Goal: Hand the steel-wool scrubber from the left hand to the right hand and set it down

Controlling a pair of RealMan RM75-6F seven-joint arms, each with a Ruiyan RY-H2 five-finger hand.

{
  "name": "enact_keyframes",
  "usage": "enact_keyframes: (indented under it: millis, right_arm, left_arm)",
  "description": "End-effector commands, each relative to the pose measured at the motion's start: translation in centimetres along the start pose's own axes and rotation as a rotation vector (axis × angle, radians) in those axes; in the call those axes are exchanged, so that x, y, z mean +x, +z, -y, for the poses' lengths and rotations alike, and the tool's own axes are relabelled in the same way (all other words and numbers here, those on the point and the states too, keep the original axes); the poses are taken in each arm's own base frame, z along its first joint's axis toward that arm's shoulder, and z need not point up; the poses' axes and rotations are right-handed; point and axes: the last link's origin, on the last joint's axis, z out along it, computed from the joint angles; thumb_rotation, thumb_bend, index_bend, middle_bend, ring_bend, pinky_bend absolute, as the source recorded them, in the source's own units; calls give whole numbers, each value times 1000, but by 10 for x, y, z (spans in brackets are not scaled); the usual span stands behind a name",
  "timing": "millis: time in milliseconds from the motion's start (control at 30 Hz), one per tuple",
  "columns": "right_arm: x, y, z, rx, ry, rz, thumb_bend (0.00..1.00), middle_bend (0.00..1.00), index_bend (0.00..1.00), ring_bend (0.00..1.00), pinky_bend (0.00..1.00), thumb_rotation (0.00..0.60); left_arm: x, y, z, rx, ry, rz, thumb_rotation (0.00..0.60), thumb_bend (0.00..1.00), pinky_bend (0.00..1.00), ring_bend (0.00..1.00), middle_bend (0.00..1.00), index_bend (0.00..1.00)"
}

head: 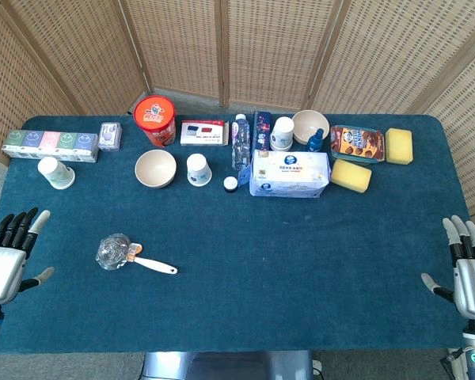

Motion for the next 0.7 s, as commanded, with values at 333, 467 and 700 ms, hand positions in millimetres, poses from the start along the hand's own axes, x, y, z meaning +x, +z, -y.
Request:
enact_keyframes:
  millis: [333, 467, 700]
  right_arm:
    - [5, -2, 0, 3, 31, 9, 0, 0, 0, 0, 0, 600]
    - [5, -2, 2, 6, 34, 17, 0, 0, 0, 0, 0, 600]
    - [3, -2, 0, -8, 26, 33, 0, 0, 0, 0, 0, 600]
  left_arm:
    - [-16, 13, -10, -109, -29, 137, 600, 0, 25, 0, 0, 0]
    - [-34, 34, -22, -186, 8, 246, 600, 0, 25, 0, 0, 0]
    - [-67, 61, -45, -249, 77, 377, 600, 0, 25, 0, 0, 0]
